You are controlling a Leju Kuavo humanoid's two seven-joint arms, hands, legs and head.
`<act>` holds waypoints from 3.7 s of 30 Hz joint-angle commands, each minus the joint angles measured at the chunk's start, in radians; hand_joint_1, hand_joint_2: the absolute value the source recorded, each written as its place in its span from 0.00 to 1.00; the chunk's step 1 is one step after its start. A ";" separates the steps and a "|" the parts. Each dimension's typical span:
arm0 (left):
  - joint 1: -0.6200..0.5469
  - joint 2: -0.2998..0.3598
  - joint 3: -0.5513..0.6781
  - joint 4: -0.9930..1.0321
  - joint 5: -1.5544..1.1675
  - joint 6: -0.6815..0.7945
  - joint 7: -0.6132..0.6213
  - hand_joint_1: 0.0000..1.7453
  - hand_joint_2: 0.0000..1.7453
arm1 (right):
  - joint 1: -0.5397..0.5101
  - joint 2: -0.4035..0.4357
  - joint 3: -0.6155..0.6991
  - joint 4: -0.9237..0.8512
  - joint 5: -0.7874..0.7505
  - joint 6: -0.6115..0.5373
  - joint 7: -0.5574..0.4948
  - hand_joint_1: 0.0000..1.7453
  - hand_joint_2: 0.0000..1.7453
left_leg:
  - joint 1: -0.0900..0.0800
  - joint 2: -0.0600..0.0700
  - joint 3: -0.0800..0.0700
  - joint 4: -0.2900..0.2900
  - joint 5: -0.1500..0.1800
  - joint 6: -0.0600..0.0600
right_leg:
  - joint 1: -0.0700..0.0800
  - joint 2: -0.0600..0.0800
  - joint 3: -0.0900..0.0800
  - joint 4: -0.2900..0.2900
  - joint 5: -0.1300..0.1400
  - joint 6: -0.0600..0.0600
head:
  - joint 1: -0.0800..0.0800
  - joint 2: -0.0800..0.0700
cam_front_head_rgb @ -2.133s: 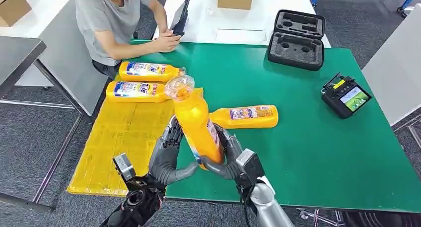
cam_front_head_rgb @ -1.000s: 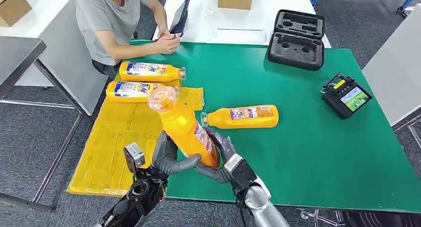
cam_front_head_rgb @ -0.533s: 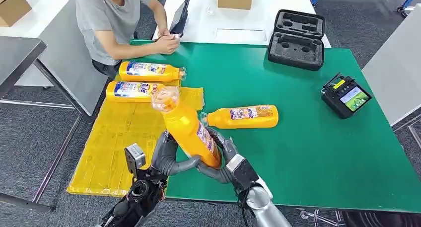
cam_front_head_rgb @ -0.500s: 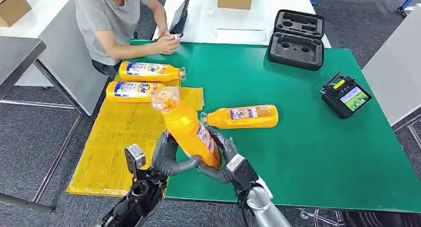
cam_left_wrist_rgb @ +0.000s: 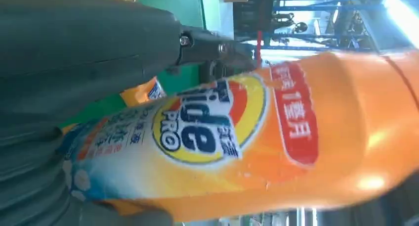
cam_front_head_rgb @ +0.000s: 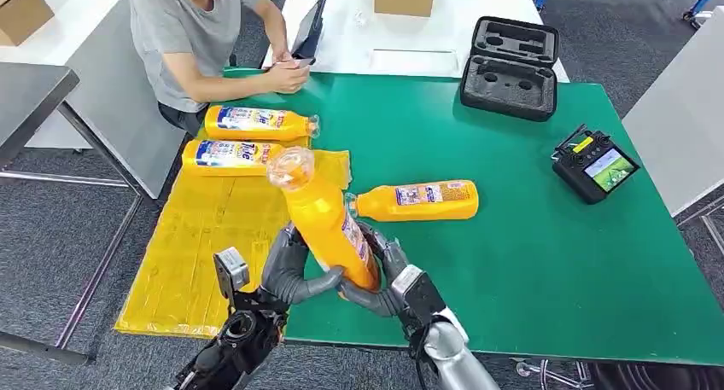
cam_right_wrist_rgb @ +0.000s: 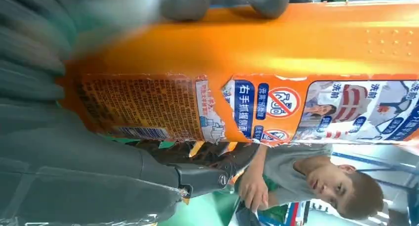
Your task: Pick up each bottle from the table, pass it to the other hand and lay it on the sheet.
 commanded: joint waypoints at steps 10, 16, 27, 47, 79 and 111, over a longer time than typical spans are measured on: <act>-0.012 0.033 -0.020 -0.044 0.010 -0.027 -0.069 1.00 1.00 | -0.049 0.010 0.019 0.171 0.018 0.036 -0.002 0.00 1.00 | 0.001 0.002 0.002 -0.001 0.000 -0.001 | 0.001 0.001 0.002 -0.001 0.000 -0.002 | 0.000 0.000; 0.000 0.038 -0.012 -0.049 0.013 -0.019 -0.069 1.00 1.00 | -0.039 0.004 0.016 0.175 0.024 0.029 -0.002 0.00 1.00 | 0.001 0.002 0.002 -0.001 -0.001 -0.002 | 0.001 0.001 0.003 -0.001 0.000 -0.002 | 0.000 0.000; -0.015 0.070 -0.024 -0.057 -0.045 0.077 -0.069 1.00 1.00 | -0.035 -0.002 0.004 0.172 0.022 0.036 -0.002 0.00 1.00 | 0.000 0.000 0.001 -0.001 0.000 -0.001 | 0.000 0.000 0.001 -0.001 0.000 -0.001 | 0.000 0.000; -0.090 0.243 0.114 0.070 -0.460 0.415 -0.069 1.00 1.00 | -0.013 -0.021 0.000 0.157 0.007 0.061 -0.002 0.00 1.00 | 0.003 0.004 0.003 -0.001 0.000 -0.003 | 0.003 0.003 0.002 -0.001 0.001 -0.003 | 0.000 0.000; -0.124 0.386 0.163 0.032 -1.066 0.434 0.195 1.00 1.00 | -0.028 -0.006 0.014 0.183 -0.011 0.054 -0.002 0.00 1.00 | 0.004 0.002 0.001 0.000 0.001 -0.003 | 0.004 0.001 0.000 0.001 0.000 -0.002 | 0.000 0.000; -0.143 0.439 -0.007 0.107 -1.266 0.294 0.280 1.00 1.00 | -0.041 0.008 0.064 0.216 -0.006 0.056 -0.002 0.00 1.00 | 0.003 0.003 0.002 -0.001 0.001 -0.003 | 0.003 0.002 0.001 0.000 0.000 -0.002 | 0.001 0.000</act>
